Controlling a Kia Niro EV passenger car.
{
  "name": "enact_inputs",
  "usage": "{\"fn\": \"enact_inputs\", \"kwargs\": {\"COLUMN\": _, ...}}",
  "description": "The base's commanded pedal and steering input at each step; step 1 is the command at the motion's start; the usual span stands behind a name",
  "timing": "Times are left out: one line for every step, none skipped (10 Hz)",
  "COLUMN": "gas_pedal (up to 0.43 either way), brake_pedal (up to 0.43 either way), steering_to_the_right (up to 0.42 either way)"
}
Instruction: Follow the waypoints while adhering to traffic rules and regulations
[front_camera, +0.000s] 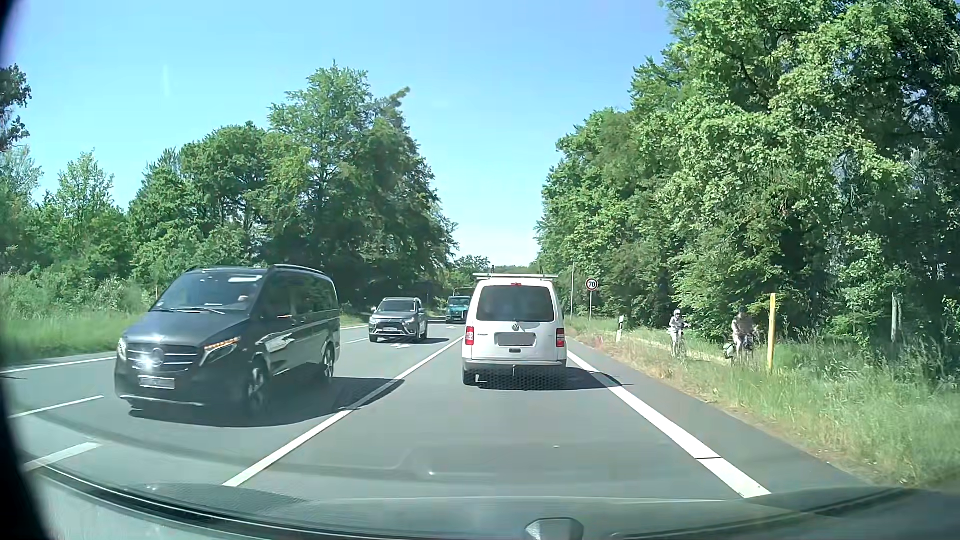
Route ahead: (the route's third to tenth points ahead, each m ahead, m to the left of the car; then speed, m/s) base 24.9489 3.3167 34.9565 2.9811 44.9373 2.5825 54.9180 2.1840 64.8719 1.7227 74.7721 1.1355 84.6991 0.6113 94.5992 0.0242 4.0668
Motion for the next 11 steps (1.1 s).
{"fn": "enact_inputs", "kwargs": {"gas_pedal": 0.059, "brake_pedal": 0.03, "steering_to_the_right": -0.004}}
{"fn": "enact_inputs", "kwargs": {"gas_pedal": 0.059, "brake_pedal": 0.03, "steering_to_the_right": -0.004}}
{"fn": "enact_inputs", "kwargs": {"gas_pedal": 0.079, "brake_pedal": 0.03, "steering_to_the_right": -0.004}}
{"fn": "enact_inputs", "kwargs": {"gas_pedal": 0.087, "brake_pedal": 0.03, "steering_to_the_right": -0.004}}
{"fn": "enact_inputs", "kwargs": {"gas_pedal": 0.098, "brake_pedal": 0.03, "steering_to_the_right": -0.004}}
{"fn": "enact_inputs", "kwargs": {"gas_pedal": 0.11, "brake_pedal": 0.03, "steering_to_the_right": -0.004}}
{"fn": "enact_inputs", "kwargs": {"gas_pedal": 0.11, "brake_pedal": 0.03, "steering_to_the_right": -0.003}}
{"fn": "enact_inputs", "kwargs": {"gas_pedal": 0.13, "brake_pedal": 0.03, "steering_to_the_right": -0.002}}
{"fn": "enact_inputs", "kwargs": {"gas_pedal": 0.138, "brake_pedal": 0.03, "steering_to_the_right": 0.0}}
{"fn": "enact_inputs", "kwargs": {"gas_pedal": 0.157, "brake_pedal": 0.03, "steering_to_the_right": 0.004}}
{"fn": "enact_inputs", "kwargs": {"gas_pedal": 0.157, "brake_pedal": 0.03, "steering_to_the_right": 0.005}}
